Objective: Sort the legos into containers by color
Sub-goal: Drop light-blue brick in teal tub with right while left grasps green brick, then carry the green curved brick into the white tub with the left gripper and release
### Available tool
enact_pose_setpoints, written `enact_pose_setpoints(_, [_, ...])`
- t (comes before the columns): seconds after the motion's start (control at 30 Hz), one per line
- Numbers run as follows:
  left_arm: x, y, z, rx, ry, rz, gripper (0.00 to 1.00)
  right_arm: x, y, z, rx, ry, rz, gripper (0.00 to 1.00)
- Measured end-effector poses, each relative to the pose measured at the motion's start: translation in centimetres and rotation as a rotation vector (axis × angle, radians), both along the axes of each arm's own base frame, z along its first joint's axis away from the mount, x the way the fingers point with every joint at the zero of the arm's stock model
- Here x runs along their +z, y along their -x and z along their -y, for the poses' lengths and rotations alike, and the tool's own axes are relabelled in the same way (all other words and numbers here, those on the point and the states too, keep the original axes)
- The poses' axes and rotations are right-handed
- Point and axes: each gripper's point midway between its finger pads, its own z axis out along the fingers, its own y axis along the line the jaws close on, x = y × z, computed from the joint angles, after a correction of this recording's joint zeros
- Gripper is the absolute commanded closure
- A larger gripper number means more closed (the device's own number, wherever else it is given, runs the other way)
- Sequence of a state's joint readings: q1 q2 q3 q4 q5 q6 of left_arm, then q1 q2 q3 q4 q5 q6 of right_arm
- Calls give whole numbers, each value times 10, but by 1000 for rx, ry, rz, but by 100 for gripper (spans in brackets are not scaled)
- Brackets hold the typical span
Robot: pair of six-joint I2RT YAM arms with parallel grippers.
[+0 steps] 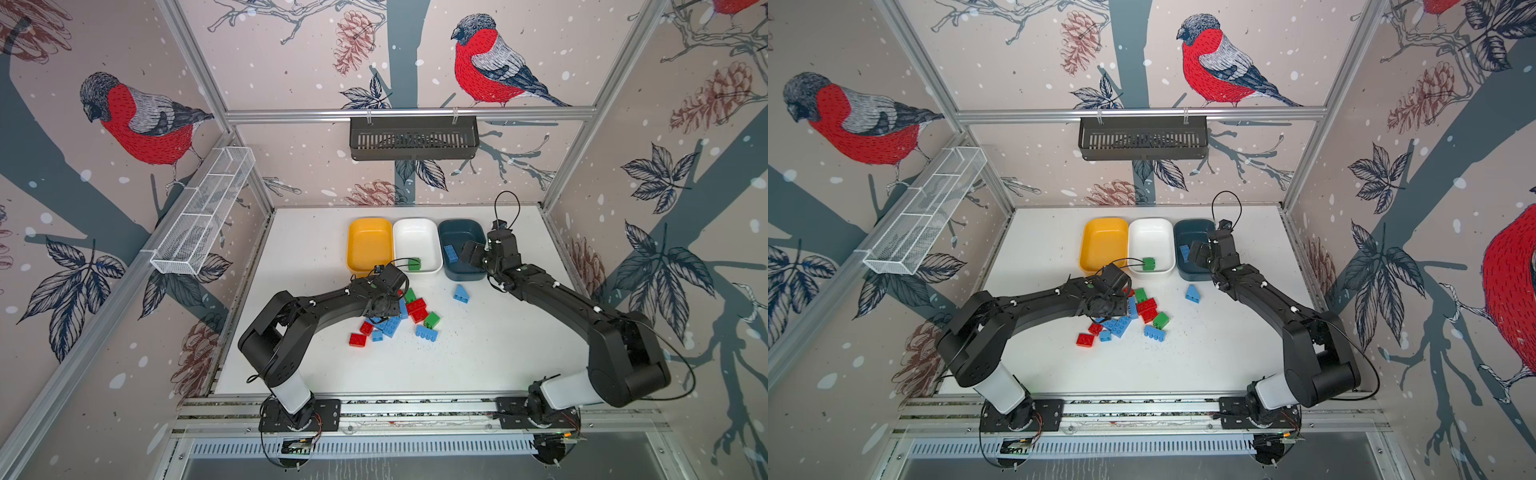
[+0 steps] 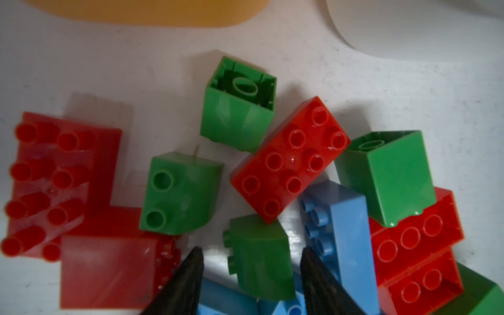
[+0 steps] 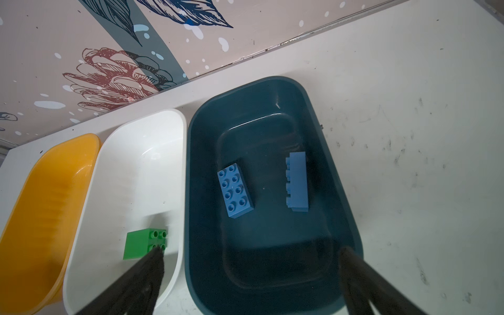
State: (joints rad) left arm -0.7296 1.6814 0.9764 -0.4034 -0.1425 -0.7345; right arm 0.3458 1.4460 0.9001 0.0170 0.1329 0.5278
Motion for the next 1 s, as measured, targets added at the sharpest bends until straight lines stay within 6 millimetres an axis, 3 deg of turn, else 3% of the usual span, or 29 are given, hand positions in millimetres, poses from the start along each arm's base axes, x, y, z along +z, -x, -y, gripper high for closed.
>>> enact_pose_setpoints(0.33, [-15,1,2,-6,-16,-37,50,-2,9,5,-9,4,-9,1])
enact_pose_setpoints(0.53, [-18,-6,6,-11,-15,-18,64,3,11,5,-16,-11,-1,1])
enact_pose_setpoints(0.83, [-11,-5,17,-39,8,-18,68,6,16,8,-24,-8,11,0])
enact_pose_setpoints(1.0, [16,-7,19,-50,41,50,68,11,19,8,-18,-16,27,0])
